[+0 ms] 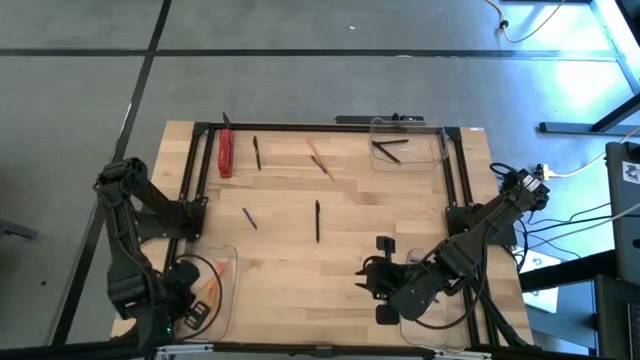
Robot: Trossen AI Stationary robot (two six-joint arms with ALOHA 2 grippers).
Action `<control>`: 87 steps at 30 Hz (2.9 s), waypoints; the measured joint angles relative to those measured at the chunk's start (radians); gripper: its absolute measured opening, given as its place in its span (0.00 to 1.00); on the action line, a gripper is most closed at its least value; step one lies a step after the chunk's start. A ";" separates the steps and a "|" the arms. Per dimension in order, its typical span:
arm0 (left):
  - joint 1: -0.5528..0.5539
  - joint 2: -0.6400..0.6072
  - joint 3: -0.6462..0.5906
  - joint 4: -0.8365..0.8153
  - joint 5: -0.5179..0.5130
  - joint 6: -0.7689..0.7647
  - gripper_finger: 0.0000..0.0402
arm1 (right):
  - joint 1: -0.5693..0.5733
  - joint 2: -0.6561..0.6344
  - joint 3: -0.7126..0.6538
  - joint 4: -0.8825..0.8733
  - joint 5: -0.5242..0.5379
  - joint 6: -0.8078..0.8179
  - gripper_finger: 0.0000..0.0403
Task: Sort crayons/erasers/pens/pencils in bins
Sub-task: Put the yellow pencil into the bottom left transparent bin, then put the black pen into the top transparent bin
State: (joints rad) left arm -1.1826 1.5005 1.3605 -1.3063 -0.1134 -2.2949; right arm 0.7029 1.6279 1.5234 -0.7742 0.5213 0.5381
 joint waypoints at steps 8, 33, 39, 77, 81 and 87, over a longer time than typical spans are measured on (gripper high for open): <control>0.034 0.000 0.000 -0.008 0.003 0.000 0.02 | 0.000 0.000 0.000 0.000 0.000 0.002 0.25; 0.046 0.066 -0.124 0.152 0.078 0.000 0.02 | 0.000 0.000 0.000 -0.001 0.008 0.002 0.25; 0.046 0.065 -0.164 0.163 0.078 0.027 0.02 | 0.000 0.000 0.000 -0.001 0.008 0.002 0.25; 0.033 0.061 -0.037 0.047 -0.137 0.032 0.25 | -0.180 -0.001 0.000 0.109 -0.043 0.006 0.25; 0.034 0.062 -0.014 0.029 -0.201 0.047 0.25 | -0.246 -0.001 0.000 0.135 -0.075 0.034 0.25; 0.037 0.061 0.008 0.006 -0.342 0.134 0.25 | -0.330 0.040 0.000 0.142 -0.149 0.138 0.25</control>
State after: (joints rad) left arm -1.1454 1.5614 1.3683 -1.3004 -0.4550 -2.1611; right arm 0.3731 1.6678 1.5238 -0.6322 0.3726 0.6763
